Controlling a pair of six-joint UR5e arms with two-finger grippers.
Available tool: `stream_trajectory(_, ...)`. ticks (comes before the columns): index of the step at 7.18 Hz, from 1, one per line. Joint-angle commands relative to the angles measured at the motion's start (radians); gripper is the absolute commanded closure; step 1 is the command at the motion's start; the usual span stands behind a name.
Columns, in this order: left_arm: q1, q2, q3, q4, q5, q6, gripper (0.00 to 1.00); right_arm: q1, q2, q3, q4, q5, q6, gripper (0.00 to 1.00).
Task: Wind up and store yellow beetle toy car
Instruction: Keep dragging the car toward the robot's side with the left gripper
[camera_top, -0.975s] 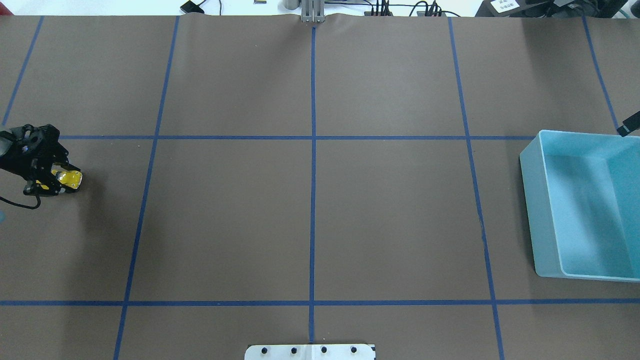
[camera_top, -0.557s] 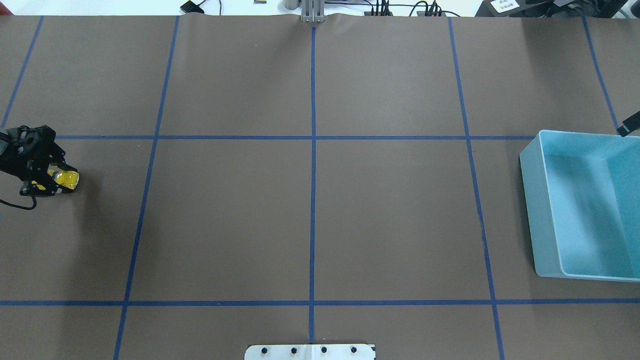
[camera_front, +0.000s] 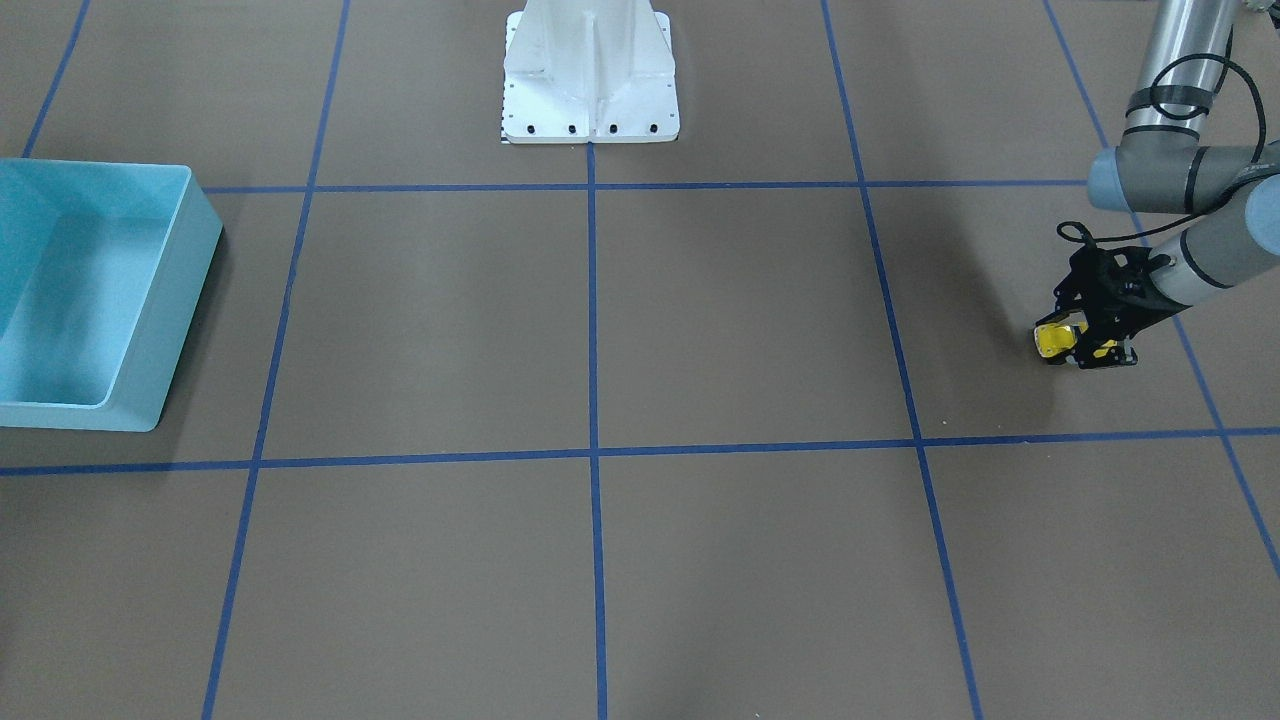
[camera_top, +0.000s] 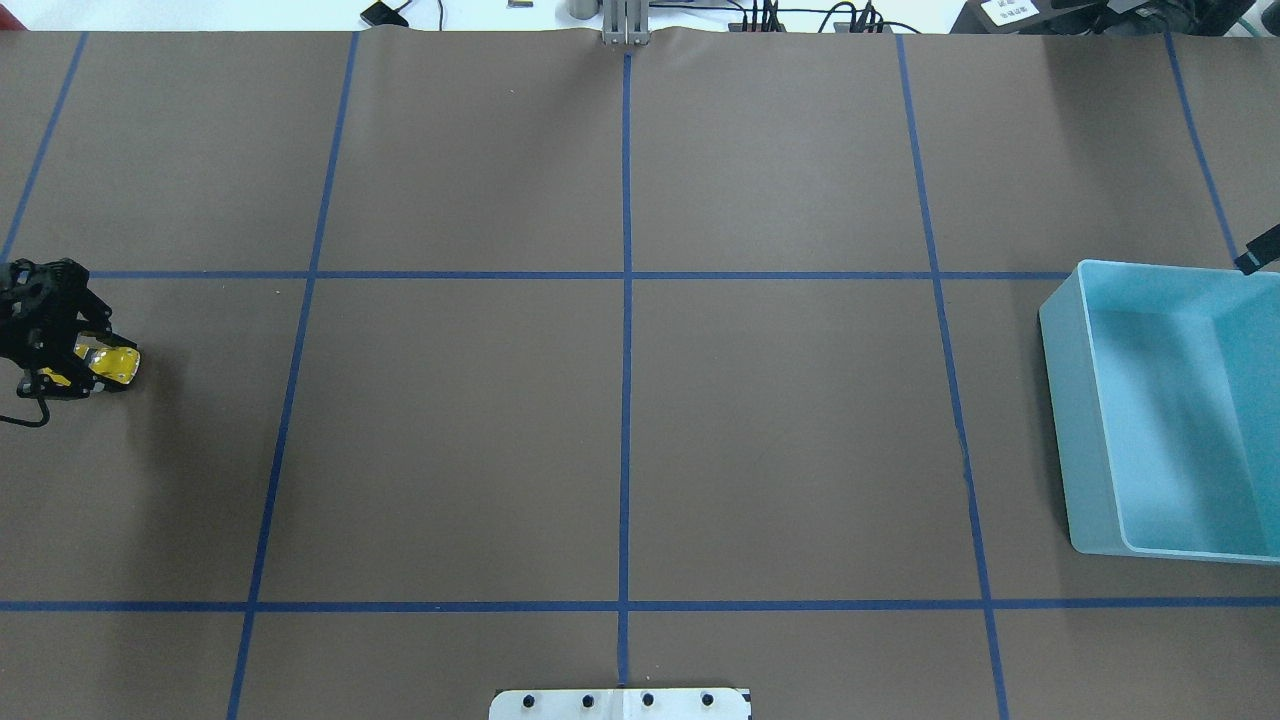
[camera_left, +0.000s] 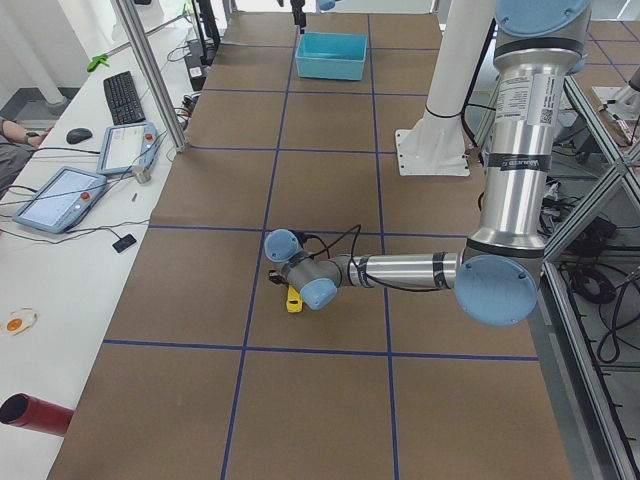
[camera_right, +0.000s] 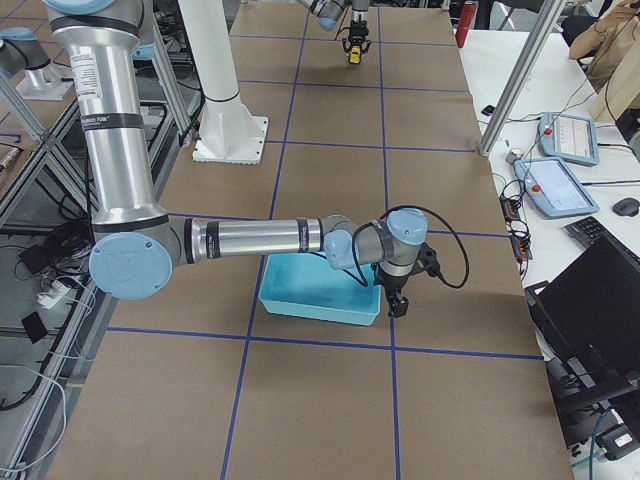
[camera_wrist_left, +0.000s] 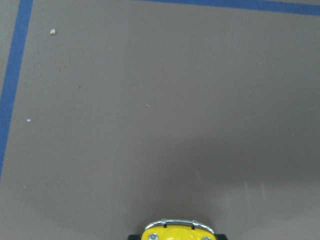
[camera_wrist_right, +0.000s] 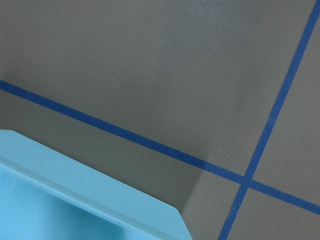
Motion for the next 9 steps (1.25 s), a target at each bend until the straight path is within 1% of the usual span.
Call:
stream_trajectory(1, -0.011, 0.001, 0.013, -0.002, -0.006, 0.027, 1.00, 0.000, -0.001, 0.000, 0.000, -0.002, 0.000, 0.00)
stream_trajectory(2, -0.011, 0.002, 0.018, -0.002, -0.005, 0.048, 1.00, 0.000, -0.001, -0.015, 0.000, 0.000, 0.000, 0.00)
stream_trajectory(7, -0.031, 0.027, 0.027, -0.008, -0.006, 0.103, 1.00, 0.000, -0.001, -0.015, 0.002, 0.000, 0.000, 0.00)
stream_trajectory(8, -0.032, 0.027, 0.027, -0.014, -0.006, 0.102, 0.40, 0.000, -0.001, -0.015, 0.000, 0.000, 0.000, 0.00)
stream_trajectory(9, -0.034, 0.028, 0.025, -0.031, -0.017, 0.100, 0.00, 0.000, -0.001, -0.015, 0.002, 0.000, 0.000, 0.00)
